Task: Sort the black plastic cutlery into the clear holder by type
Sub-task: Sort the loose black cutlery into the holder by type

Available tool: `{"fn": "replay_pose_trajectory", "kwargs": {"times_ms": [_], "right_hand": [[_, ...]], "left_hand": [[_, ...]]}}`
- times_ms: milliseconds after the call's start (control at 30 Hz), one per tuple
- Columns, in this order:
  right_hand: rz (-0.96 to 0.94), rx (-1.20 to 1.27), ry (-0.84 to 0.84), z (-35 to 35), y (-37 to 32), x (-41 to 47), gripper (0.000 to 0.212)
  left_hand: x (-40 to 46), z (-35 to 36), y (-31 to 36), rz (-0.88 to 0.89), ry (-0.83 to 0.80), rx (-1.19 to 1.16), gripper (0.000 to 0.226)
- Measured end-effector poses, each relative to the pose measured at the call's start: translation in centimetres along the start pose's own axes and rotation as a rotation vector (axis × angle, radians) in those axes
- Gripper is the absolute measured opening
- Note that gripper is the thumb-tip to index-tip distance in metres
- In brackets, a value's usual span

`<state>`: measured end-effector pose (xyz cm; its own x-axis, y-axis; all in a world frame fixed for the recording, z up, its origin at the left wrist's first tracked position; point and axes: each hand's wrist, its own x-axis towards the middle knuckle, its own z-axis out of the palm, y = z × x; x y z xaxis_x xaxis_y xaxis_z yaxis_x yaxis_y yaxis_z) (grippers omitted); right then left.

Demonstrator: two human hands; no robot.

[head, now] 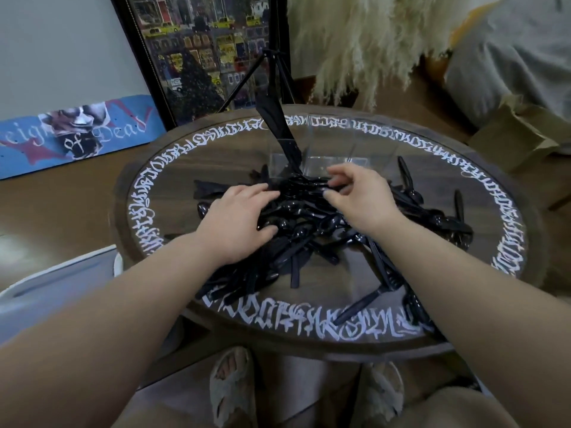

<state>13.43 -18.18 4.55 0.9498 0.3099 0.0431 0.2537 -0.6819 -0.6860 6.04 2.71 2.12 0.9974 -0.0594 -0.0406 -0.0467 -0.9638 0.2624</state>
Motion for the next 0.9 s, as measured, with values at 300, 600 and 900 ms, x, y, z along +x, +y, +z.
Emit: {"fn": "replay_pose_trajectory", "kwargs": {"times_ms": [300, 600, 900], "right_hand": [[-0.005, -0.479, -0.167, 0.3, 5.1, -6.0, 0.045], [-0.114, -0.502, -0.359, -1.2, 7.8, -9.9, 0.052], [-0.231, -0.510, -0.332, -2.9, 9.8, -11.2, 0.046]], "left_hand": [[-4.7, 1.7, 4.1, -0.035, -0.189, 0.154, 0.070], [-3.9, 3.5, 8.4, 0.023, -0.250, 0.196, 0.074], [-3.0, 6.3, 11.6, 0.103, -0.321, 0.217, 0.062]]}}
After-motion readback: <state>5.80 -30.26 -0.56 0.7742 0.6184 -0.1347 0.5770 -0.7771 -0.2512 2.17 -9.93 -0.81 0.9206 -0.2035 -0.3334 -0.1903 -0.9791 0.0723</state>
